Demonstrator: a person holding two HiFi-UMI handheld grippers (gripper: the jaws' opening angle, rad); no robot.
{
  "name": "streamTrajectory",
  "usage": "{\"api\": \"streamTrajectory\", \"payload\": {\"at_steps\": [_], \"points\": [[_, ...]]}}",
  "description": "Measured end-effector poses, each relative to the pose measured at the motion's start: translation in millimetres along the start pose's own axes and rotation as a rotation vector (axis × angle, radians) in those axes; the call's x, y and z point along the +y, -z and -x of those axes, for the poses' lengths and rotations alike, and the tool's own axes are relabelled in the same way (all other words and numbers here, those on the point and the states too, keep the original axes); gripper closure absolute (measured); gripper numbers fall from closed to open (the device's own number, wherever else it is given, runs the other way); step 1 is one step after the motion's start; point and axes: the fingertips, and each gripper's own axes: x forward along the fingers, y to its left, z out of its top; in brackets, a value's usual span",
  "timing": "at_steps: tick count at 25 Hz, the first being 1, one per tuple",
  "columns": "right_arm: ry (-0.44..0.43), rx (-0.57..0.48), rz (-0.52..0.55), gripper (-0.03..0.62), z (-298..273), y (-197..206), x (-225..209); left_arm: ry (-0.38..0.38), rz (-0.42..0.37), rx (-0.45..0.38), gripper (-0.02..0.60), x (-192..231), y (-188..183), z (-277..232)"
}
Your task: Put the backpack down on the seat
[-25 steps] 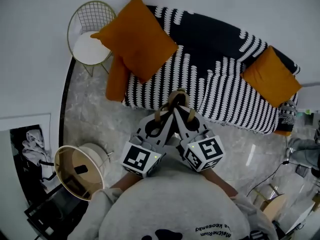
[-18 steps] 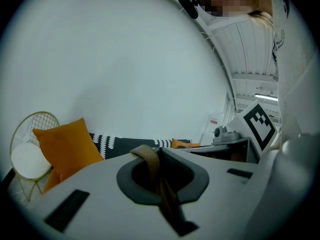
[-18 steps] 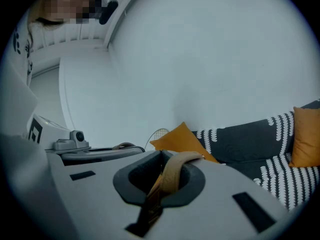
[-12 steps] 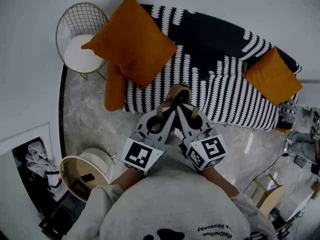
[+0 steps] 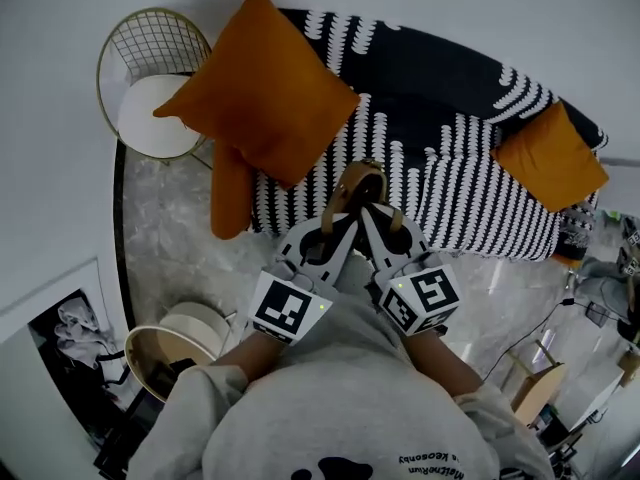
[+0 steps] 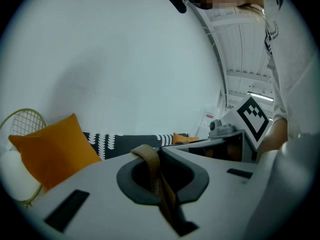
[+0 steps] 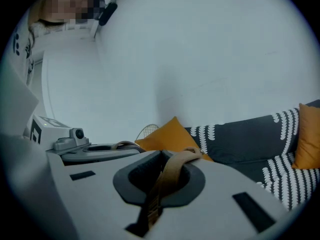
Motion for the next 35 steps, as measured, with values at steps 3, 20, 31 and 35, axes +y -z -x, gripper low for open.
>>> {"api": "streamTrajectory", "payload": {"at_steps": [3,20,31,35], "points": [[0.0,0.011,0.002,0.562,-14.6,3.1,-9.2,0.012,-0.01,0.012,0.563,11.6,6.6,-11.8],[-0.04,0.099,-0.04,0.562,-87.3,70.7,-91.4,-0.042,0.057,0.102,0.563,72.1,93.2,-91.7],[-0.033,0.108,-0.084,0.562,-123.3,118.2,-109.4,-0.093,0.047,0.115,0.563,110.9,145.2,-108.7],[-0.014,0.118,-0.115,0.562,-137.7,137.5,-125.2,-0.1,0.08,0.121,0.563,123.7,165.7,-123.2]]}}
